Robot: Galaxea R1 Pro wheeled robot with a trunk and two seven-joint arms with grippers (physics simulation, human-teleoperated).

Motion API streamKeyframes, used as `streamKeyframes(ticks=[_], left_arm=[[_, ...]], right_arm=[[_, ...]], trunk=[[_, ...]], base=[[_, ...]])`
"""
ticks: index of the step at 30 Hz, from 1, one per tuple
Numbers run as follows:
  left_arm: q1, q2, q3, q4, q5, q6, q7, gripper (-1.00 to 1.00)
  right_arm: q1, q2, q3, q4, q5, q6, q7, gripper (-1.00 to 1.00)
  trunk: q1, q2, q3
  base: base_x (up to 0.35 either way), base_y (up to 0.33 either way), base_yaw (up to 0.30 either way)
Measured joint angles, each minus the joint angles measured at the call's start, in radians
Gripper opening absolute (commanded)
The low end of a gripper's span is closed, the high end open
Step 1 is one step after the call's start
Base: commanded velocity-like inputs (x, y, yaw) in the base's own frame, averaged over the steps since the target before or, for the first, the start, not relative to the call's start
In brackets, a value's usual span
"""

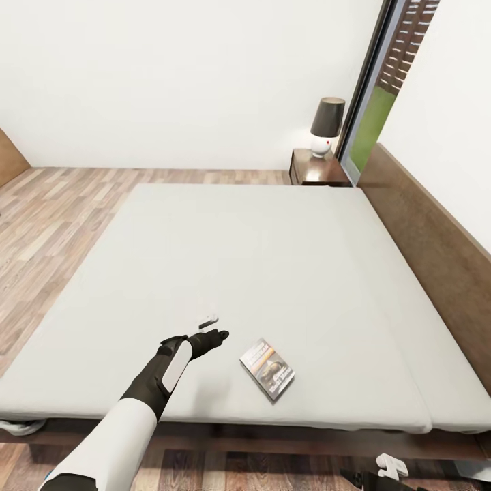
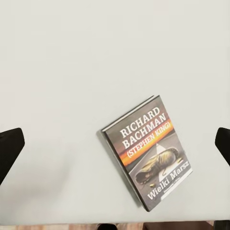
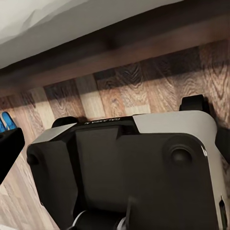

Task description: In the bedroom, move the book from the bed onto either nightstand, and place the two sandals side by side next to the bed.

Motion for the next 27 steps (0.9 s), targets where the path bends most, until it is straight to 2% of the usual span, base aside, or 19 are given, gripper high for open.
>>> streamKeyframes(ticks=[27], left_arm=[[0.0, 0.0, 0.0, 0.0, 0.0, 0.001, 0.0, 1.0]], right_arm=[[0.0, 0.0, 0.0, 0.0, 0.001, 0.0, 0.002, 1.0]], trunk=[[0.0, 0.0, -0.043]], base=[[0.0, 0.0, 0.0]])
